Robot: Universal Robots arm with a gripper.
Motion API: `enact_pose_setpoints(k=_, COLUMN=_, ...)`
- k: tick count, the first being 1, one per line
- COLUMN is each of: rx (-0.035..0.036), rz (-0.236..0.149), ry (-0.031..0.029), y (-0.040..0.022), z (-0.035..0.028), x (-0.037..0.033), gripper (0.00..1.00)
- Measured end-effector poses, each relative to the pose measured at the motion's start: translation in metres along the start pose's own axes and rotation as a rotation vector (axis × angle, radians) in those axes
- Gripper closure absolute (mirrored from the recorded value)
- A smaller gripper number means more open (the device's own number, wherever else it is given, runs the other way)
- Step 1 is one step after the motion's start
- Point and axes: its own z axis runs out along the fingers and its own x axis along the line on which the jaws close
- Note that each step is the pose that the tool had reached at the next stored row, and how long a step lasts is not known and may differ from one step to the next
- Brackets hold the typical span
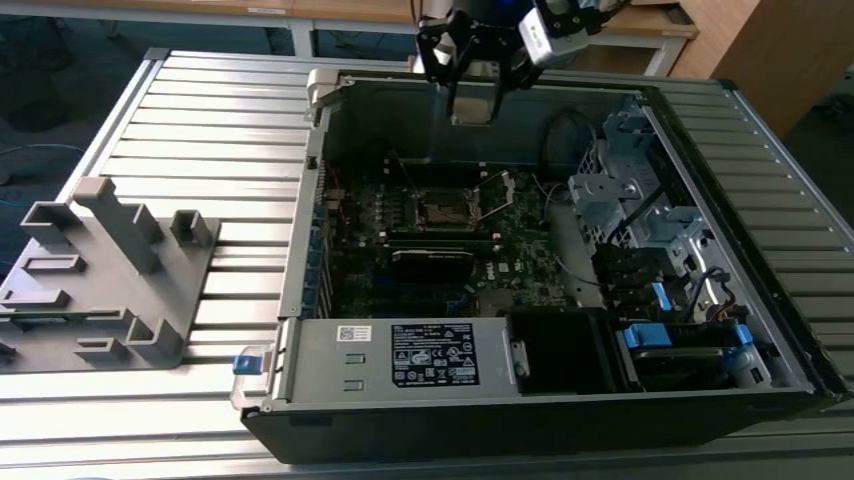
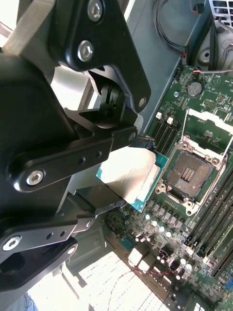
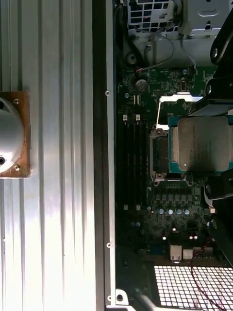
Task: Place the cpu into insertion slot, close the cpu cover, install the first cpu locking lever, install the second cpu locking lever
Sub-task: 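Place the cpu into insertion slot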
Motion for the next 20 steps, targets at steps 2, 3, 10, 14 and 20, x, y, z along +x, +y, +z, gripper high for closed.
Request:
enact_pose_setpoints(k=2, rx=0.0, rz=0.0, ry=-0.0013, y=-0.0003, z=0.0032, x=0.0004, gripper=0.46)
enact_pose_setpoints(k=3, rx=-0.0001, rz=0.0, ry=-0.002, y=-0.0005, z=0.005, x=0.0008, gripper=0.46)
enact_pose_setpoints(k=10, rx=0.0, rz=-0.002, ry=-0.0053, y=-0.0019, z=0.0168, x=0.0046, gripper=0.46)
enact_pose_setpoints(k=14, rx=-0.0001, rz=-0.003, ry=-0.006, y=-0.003, z=0.024, x=0.0059, gripper=0.46)
enact_pose_setpoints(k=20, rx=-0.0001, rz=-0.004, ry=-0.0065, y=-0.0042, z=0.0348, x=0.0071, gripper=0.46)
